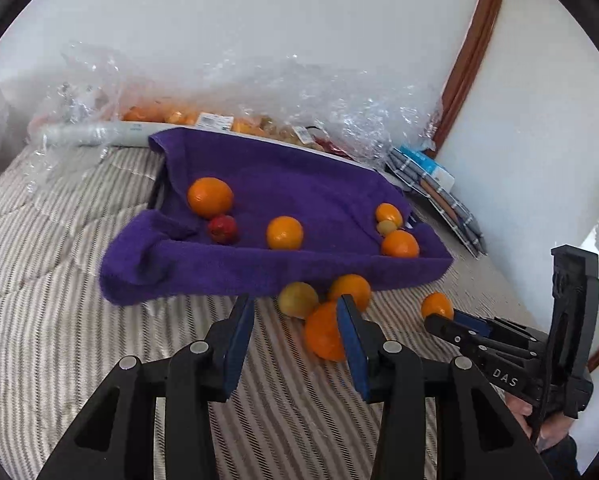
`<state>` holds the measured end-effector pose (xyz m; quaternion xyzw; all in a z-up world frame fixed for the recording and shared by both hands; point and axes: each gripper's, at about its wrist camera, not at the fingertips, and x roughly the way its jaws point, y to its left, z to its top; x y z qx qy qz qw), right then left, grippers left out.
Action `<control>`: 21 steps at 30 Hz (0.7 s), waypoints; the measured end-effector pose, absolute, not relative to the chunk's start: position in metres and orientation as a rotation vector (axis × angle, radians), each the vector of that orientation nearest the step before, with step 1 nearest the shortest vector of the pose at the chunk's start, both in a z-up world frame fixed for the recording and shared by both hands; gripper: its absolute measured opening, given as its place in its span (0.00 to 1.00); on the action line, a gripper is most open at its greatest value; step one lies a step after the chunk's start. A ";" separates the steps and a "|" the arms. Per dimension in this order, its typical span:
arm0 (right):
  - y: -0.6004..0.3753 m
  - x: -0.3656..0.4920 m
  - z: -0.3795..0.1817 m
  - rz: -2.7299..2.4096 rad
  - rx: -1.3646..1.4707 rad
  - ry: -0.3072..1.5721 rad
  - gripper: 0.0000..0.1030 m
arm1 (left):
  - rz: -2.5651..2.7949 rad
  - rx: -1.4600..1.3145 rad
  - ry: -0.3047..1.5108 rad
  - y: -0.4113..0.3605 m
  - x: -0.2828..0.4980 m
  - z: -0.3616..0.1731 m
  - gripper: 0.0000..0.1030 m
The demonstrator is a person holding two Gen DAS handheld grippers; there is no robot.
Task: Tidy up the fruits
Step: 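Grasp an orange with the right gripper while the left gripper grasps another orange, then lower both oranges onto the purple towel and open both grippers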
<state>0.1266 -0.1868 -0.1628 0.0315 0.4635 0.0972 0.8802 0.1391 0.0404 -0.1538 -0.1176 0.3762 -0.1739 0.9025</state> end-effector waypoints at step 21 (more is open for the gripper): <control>-0.228 0.111 -0.161 0.164 0.147 0.946 0.30 | -0.307 -0.166 0.904 -0.002 0.145 -0.170 0.38</control>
